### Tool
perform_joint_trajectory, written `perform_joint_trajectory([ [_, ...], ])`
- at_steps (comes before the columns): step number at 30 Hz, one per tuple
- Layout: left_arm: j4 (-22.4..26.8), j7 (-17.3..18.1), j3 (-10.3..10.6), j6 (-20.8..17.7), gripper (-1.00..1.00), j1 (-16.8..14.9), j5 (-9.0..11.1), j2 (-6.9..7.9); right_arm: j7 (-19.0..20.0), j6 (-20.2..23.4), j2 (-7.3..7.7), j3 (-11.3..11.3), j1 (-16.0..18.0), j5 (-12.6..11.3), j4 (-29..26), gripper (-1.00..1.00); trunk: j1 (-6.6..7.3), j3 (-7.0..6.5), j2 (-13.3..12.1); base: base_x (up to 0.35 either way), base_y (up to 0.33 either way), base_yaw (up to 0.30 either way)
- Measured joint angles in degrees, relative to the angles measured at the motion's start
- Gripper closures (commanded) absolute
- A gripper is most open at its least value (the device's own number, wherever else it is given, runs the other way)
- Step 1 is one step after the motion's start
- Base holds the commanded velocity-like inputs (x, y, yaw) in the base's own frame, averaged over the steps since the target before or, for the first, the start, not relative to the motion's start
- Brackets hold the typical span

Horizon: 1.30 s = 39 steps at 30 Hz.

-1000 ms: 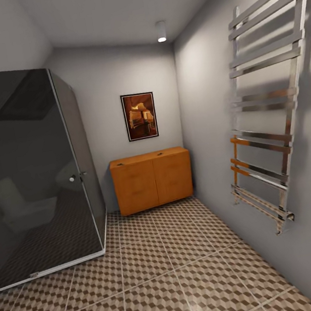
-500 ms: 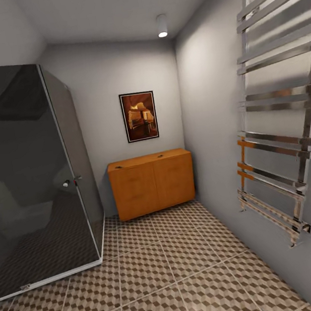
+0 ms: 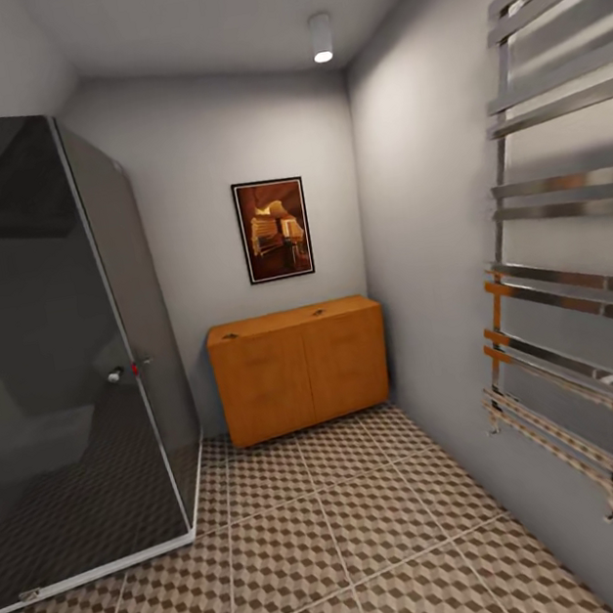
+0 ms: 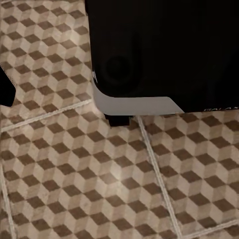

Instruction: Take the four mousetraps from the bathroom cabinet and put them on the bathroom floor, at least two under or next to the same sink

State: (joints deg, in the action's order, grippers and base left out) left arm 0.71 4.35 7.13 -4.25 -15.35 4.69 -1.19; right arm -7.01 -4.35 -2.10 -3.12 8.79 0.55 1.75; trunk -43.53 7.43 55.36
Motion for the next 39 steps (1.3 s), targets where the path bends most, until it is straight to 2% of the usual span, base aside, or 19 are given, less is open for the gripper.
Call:
perform_joint_trajectory([
  [39, 0.0, 0.0, 0.0, 0.0, -1.00, 0.0, 0.1, -0.05, -0.5, 0.0, 0.00, 0.0, 0.0, -0.1, 0.0, -1.00, 0.00, 0.00, 0.0, 0.322, 0.000, 0.000],
])
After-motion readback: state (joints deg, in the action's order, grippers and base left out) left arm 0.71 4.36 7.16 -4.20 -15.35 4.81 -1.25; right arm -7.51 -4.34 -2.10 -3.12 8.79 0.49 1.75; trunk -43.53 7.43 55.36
